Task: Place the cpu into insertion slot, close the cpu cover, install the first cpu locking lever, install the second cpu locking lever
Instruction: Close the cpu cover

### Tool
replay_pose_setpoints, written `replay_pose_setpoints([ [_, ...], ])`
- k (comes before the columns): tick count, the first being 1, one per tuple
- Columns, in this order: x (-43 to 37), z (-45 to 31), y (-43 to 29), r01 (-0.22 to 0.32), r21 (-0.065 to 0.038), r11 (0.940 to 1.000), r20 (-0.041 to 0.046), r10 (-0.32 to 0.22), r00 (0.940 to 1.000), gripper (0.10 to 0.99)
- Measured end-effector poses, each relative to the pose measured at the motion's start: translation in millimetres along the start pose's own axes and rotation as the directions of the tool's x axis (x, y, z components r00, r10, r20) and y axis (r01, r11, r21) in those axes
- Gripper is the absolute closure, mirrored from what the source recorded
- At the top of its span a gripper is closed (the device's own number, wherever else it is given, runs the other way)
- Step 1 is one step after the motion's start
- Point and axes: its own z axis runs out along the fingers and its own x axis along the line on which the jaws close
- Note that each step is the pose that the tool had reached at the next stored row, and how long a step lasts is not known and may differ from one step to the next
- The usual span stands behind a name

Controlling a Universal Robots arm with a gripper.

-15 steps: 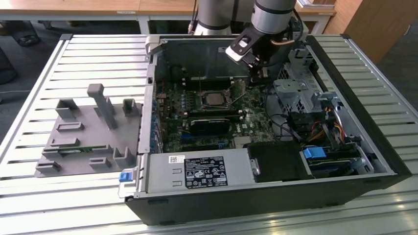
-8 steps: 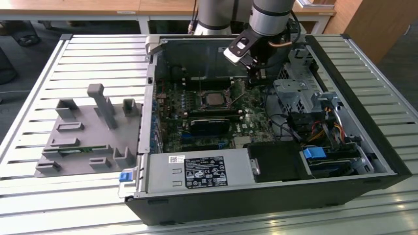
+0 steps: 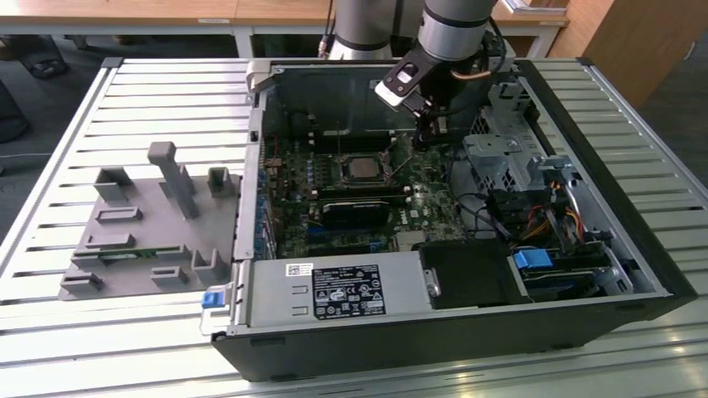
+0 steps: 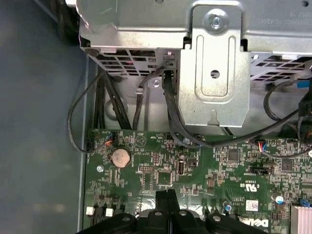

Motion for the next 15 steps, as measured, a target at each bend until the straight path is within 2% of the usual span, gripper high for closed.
replay_pose_setpoints([
  [3,0.0,0.0,-0.6,0.000,0.000,1.0000,-0.0001,0.000,1.0000,0.980],
  [4,0.1,0.1,-5.6,0.000,0.000,1.0000,0.0000,0.000,1.0000,0.980],
  [5,0.2,0.0,-7.5,0.000,0.000,1.0000,0.0000,0.000,1.0000,0.980],
  [15,0.2,0.0,-8.8,0.000,0.000,1.0000,0.0000,0.000,1.0000,0.980],
])
